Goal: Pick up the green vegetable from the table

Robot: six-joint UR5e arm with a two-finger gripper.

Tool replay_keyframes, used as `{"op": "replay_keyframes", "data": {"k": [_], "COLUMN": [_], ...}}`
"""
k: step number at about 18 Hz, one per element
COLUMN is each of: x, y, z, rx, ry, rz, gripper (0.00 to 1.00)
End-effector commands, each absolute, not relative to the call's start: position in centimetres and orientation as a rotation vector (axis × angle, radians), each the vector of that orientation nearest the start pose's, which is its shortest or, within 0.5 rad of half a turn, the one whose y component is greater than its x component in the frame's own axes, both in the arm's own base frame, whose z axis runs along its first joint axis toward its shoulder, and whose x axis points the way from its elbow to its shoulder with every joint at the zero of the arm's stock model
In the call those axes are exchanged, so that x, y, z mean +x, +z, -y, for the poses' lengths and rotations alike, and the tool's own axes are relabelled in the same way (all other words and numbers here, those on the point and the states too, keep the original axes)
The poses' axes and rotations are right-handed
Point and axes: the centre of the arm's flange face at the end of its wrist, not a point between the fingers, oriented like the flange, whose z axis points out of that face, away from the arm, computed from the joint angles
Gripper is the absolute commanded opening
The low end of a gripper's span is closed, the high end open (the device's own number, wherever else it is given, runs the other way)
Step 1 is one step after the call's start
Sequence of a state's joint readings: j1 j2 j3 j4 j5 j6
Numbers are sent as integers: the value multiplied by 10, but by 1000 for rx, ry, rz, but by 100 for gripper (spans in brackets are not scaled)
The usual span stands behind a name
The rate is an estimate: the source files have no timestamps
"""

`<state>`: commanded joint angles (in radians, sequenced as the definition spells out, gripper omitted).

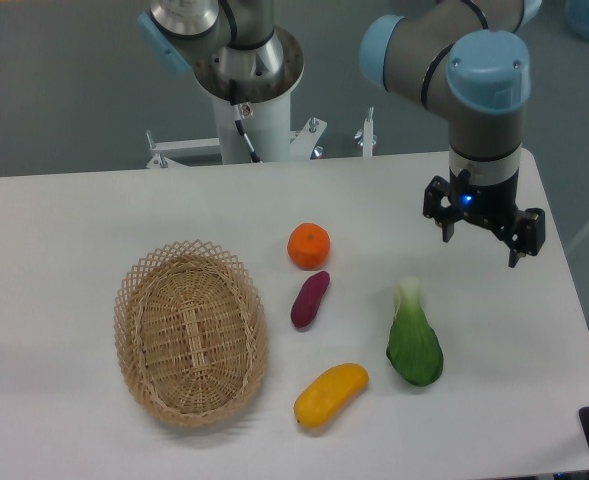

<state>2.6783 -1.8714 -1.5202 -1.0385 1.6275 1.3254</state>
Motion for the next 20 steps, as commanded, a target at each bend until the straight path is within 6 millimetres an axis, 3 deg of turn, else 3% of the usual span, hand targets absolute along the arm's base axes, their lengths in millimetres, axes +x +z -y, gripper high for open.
{"op": "replay_keyframes", "data": {"k": [7,12,20], "x": [-508,-508,-518], "y": [407,408,413], "z": [-383,-393,-391], "rx": [-3037,-2949,-2935], "ry": [428,359,365], "rz": [-261,-28,-24], "gripper": [100,100,100]}}
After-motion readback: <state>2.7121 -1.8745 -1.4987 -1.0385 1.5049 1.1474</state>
